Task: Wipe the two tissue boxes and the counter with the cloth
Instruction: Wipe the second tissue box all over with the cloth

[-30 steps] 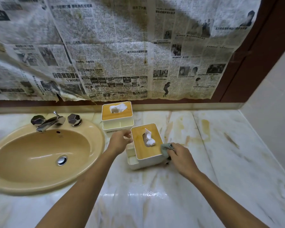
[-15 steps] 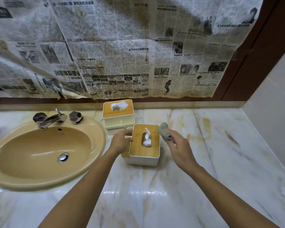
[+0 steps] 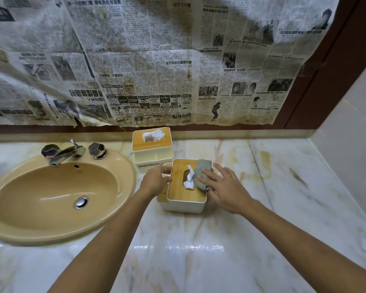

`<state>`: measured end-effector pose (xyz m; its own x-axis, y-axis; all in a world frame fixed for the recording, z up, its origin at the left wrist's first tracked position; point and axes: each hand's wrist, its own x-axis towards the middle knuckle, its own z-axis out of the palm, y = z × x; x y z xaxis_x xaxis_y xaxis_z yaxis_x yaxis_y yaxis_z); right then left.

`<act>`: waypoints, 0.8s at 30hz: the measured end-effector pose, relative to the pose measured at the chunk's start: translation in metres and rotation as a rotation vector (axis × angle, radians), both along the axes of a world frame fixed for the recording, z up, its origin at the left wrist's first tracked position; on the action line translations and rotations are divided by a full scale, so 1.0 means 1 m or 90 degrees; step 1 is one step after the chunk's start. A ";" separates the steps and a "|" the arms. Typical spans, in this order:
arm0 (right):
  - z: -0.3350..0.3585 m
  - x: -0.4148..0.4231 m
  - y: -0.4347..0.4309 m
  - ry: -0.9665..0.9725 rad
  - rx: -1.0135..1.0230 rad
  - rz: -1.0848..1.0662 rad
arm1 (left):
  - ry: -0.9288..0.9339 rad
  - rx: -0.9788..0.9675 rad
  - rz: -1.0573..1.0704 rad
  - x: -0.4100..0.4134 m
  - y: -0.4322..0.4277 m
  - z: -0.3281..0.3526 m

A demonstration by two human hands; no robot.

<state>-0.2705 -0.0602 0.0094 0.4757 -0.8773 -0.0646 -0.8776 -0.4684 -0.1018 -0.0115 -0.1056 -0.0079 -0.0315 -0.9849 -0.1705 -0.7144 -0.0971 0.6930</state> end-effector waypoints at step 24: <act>0.004 0.011 -0.030 -0.196 0.040 0.011 | -0.037 -0.008 -0.028 0.001 0.000 0.002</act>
